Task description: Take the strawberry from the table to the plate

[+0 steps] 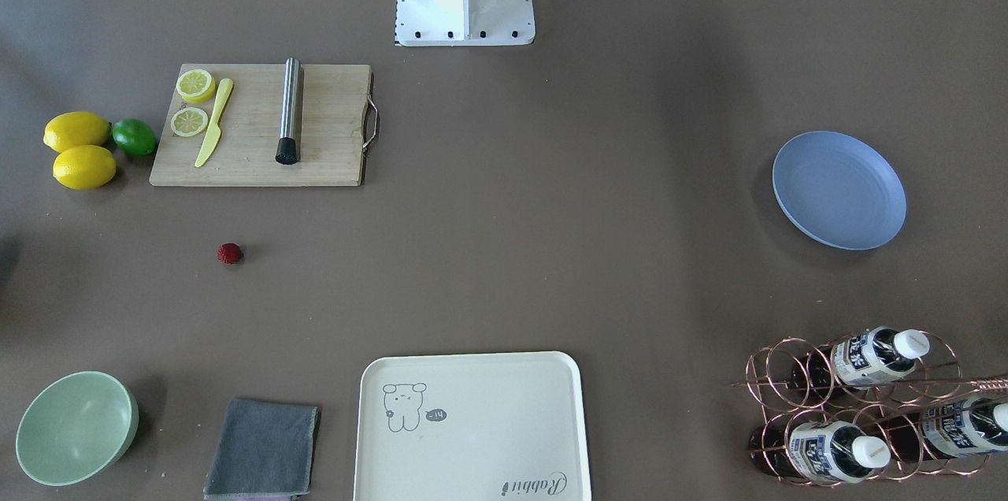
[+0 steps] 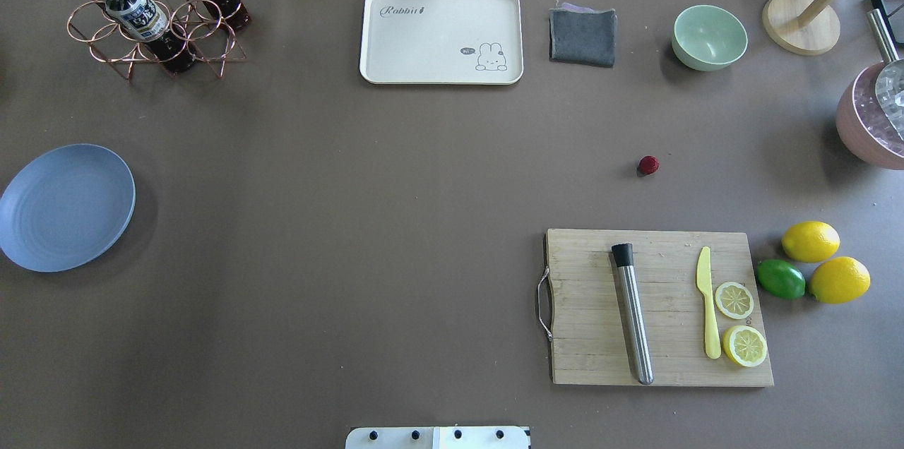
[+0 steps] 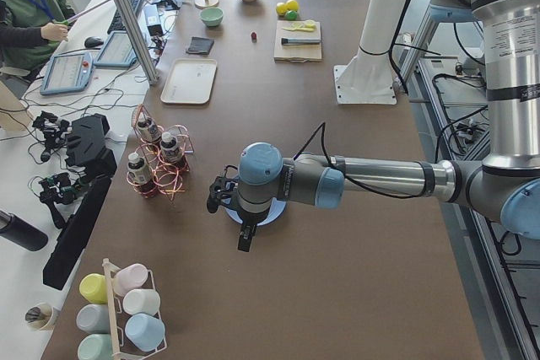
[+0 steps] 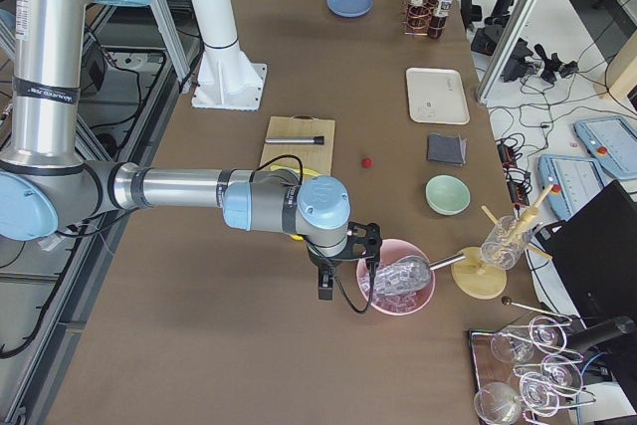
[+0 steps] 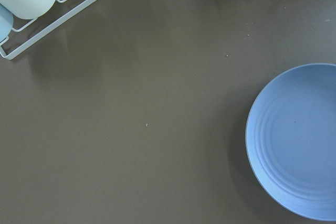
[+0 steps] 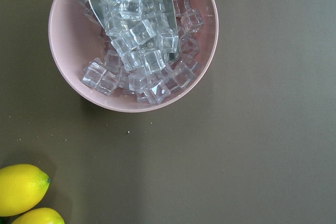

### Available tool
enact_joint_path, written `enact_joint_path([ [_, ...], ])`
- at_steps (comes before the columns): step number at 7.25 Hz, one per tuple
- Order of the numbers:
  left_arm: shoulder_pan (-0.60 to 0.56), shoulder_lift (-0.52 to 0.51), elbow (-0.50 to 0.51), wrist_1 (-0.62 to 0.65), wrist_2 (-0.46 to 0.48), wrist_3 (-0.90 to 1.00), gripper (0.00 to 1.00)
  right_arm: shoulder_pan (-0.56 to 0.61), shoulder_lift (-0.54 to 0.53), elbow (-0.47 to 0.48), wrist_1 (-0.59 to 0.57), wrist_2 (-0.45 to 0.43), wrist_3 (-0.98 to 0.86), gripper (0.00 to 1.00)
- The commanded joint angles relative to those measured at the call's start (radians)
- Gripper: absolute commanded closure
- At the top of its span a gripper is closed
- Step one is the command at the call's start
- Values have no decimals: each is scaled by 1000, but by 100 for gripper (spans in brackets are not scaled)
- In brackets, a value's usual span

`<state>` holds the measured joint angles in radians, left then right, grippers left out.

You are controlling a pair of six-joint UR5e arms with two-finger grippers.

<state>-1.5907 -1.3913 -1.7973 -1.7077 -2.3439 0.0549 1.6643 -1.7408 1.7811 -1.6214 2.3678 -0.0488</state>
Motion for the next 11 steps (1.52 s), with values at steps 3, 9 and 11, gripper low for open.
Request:
enact_joint_path([
  [3,-2,2,1,0,0,-1,2,0,-2,0,0,1,0,0],
  [9,-2,14,-8,-1,0,-3,2,-1,1,1,0,2,0,0],
  [11,-3,14,-10,-3,-2,-1,2,-1,1,1,0,2,1,0],
])
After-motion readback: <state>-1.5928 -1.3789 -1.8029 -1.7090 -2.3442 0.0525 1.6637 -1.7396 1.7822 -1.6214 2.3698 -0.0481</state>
